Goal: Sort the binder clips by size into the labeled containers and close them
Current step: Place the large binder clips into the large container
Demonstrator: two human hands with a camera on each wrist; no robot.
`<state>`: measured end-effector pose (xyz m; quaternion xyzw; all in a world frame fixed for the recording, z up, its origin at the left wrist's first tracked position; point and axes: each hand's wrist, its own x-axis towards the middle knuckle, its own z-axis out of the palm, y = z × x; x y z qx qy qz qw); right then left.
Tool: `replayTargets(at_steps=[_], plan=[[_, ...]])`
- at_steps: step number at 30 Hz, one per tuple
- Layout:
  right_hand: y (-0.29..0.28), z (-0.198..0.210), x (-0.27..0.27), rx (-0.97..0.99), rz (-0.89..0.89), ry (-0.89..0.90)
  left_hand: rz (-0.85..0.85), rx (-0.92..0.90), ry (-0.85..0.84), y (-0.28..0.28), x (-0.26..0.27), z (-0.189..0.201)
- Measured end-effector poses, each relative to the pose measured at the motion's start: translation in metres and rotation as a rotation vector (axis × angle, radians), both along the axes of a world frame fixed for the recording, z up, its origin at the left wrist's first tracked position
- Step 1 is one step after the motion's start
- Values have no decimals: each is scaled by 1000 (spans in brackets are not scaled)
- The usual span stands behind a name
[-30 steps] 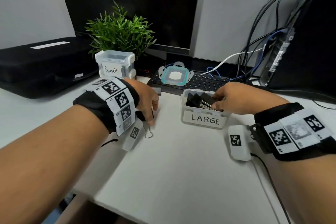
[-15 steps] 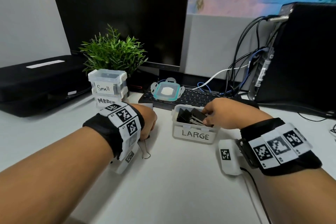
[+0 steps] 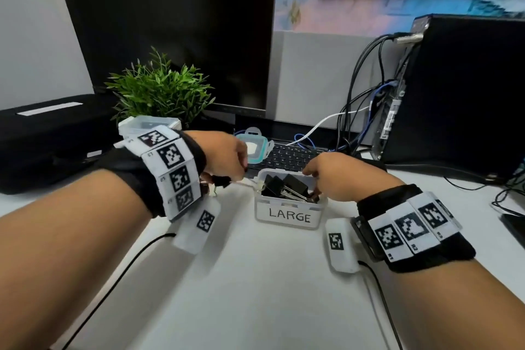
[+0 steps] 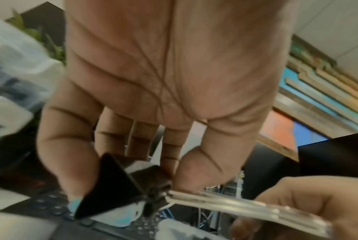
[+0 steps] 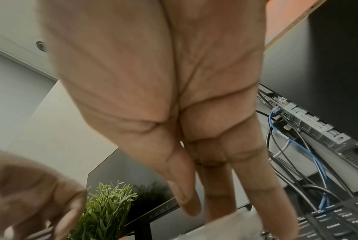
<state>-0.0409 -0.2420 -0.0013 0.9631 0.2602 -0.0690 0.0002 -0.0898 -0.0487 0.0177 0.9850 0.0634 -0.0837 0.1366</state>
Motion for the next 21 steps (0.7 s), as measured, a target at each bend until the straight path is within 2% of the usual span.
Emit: replayTargets(at_steps=[6,9,12,14,17,21], plan=[[1,3,1,77,-15,-2,-125,69,-189,-47,20,0],[2,4,5,190,-34,22,-134,90,-231,-61,30,-7],[0,2,8,449,-71,57,-125,-18,-296,-65,40,-17],[-1,2,4,545,-97,80,-109,-113,-335,-63,44,-25],[1,-2,5,535,-104,35,-130,-252,-385,-57,47,-38],[5,-8,5,538,-119,25,-203,-350,-395,-48,49,-55]])
